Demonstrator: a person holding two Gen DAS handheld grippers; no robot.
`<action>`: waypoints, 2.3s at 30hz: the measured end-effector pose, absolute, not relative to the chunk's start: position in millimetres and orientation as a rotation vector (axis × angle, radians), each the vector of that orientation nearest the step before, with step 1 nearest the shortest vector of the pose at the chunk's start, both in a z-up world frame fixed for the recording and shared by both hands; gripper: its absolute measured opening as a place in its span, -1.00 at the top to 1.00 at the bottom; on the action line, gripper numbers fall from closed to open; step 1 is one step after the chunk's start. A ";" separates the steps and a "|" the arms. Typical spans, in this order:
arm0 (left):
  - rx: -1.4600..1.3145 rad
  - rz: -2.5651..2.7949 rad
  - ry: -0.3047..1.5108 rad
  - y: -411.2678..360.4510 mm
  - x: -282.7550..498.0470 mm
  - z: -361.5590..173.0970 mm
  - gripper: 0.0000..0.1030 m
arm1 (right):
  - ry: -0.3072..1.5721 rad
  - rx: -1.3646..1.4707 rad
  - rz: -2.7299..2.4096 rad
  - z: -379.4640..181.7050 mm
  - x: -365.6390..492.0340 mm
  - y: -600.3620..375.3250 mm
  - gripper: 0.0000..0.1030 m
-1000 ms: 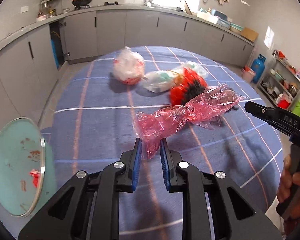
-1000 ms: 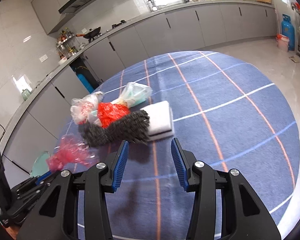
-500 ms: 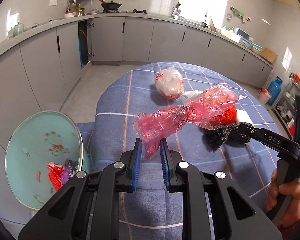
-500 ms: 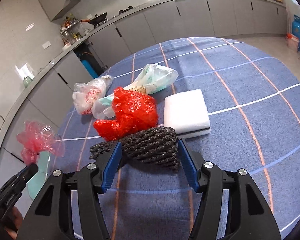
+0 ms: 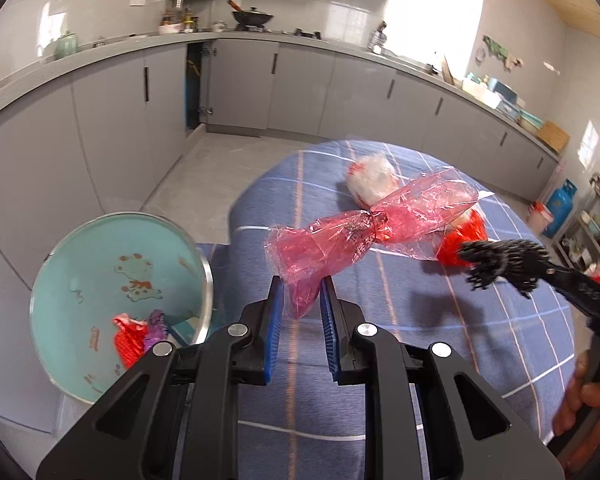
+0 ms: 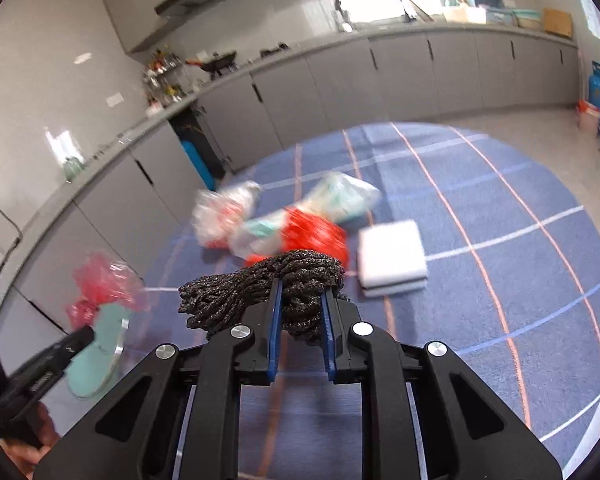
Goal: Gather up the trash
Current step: 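Carry both items over the teal bin and open both tools to drop them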
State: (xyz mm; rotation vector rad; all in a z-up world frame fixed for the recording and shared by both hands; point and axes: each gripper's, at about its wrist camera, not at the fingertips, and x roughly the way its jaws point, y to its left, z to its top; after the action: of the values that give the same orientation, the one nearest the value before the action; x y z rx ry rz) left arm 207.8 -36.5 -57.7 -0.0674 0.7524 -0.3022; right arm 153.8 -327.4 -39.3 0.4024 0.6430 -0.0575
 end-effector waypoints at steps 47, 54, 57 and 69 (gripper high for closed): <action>-0.176 0.185 0.826 129.5 221.4 -94.1 0.63 | 0.731 0.083 0.322 -56.6 237.4 -42.1 0.60; -0.169 0.205 0.867 126.6 233.3 -107.9 0.62 | 0.759 0.063 0.324 -69.4 251.8 -29.8 0.57; -0.155 0.219 0.876 123.7 238.3 -112.5 0.61 | 0.767 0.056 0.333 -76.1 258.0 -25.2 0.49; -0.118 0.259 0.874 117.6 244.4 -114.9 0.05 | 0.744 0.117 0.342 -71.3 255.5 -46.9 0.02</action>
State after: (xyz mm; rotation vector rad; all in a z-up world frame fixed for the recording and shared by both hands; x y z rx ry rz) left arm 244.4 117.6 -114.9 -0.1177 0.8741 0.2588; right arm 255.5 -46.9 -71.3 0.1171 0.7441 0.3424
